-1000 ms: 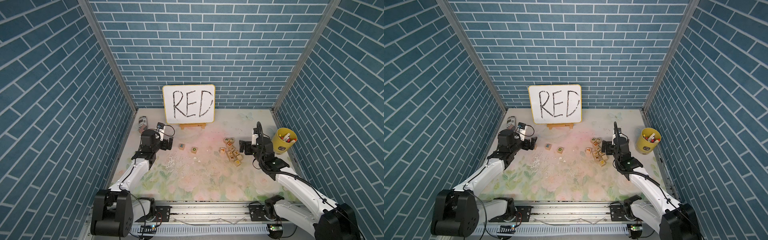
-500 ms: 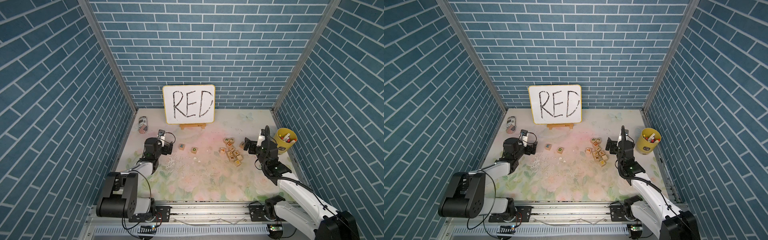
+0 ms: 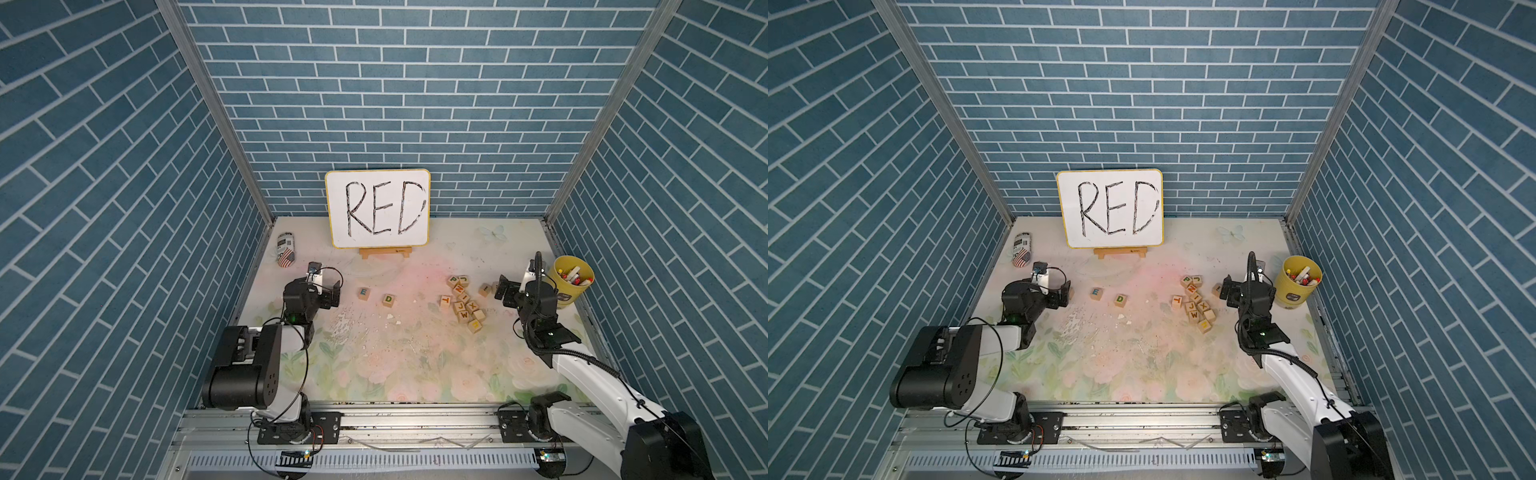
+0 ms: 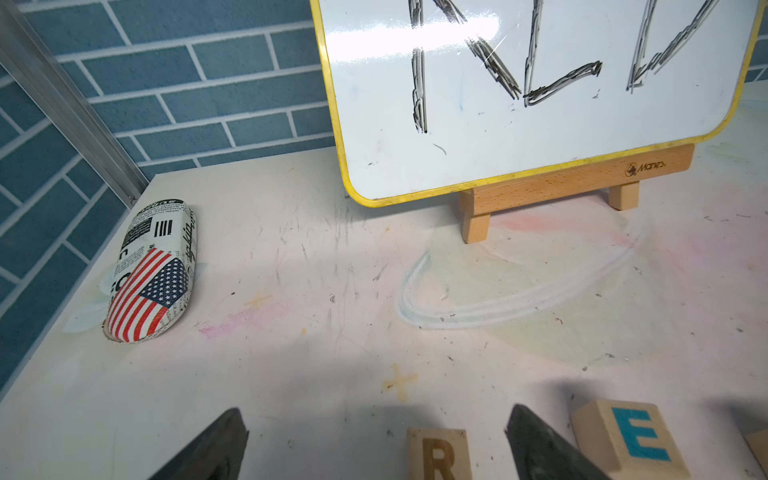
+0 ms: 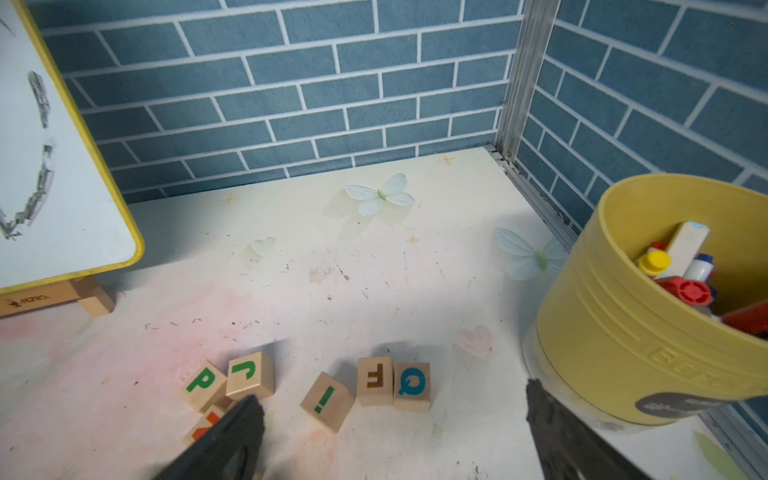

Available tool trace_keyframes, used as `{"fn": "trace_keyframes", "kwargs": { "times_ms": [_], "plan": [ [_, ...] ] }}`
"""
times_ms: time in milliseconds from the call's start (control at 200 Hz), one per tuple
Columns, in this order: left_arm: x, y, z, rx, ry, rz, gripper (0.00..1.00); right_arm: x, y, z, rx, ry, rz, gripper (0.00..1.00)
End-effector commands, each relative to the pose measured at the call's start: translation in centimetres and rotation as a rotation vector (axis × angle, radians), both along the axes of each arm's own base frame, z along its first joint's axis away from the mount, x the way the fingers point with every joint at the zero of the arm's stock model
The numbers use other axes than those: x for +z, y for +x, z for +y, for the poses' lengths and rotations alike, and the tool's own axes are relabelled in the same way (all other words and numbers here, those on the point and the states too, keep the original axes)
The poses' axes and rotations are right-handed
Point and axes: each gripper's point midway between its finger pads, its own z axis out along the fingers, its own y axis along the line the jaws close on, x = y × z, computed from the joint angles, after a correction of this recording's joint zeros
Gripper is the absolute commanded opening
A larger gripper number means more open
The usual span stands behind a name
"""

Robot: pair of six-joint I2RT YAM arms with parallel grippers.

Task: Assemble the uppercase word "red" with letter blocks
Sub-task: Reset both arms

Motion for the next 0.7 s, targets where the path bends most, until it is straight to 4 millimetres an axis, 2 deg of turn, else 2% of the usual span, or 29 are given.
{"fn": "trace_keyframes", "kwargs": {
  "times_ms": [0, 180, 280, 420, 545, 695],
  "plan": [
    [0.4, 0.0, 0.0, -0.01, -0.019, -0.037, 0.99, -0.7, 0.5, -1.0, -0.029, -0.062, -0.007, 0.99],
    [0.3, 0.1, 0.0, -0.008, -0.019, -0.03, 0.99, -0.2, 1.7, -2.6, -0.071, -0.089, -0.038, 0.99],
    [0.3, 0.0, 0.0, -0.008, -0.019, -0.028, 0.99, -0.8, 2.7, -3.9, -0.101, -0.12, 0.0, 0.99],
    [0.3, 0.0, 0.0, -0.007, -0.017, -0.029, 0.99, -2.9, 3.5, -5.6, -0.108, -0.179, 0.053, 0.99],
    [0.3, 0.0, 0.0, -0.006, -0.017, -0.028, 0.99, -5.7, 3.9, -7.3, -0.134, -0.108, 0.081, 0.99],
    [0.4, 0.0, 0.0, -0.007, -0.017, -0.03, 0.99, -5.9, 4.7, -7.8, -0.137, -0.134, 0.057, 0.99]
  ]
}}
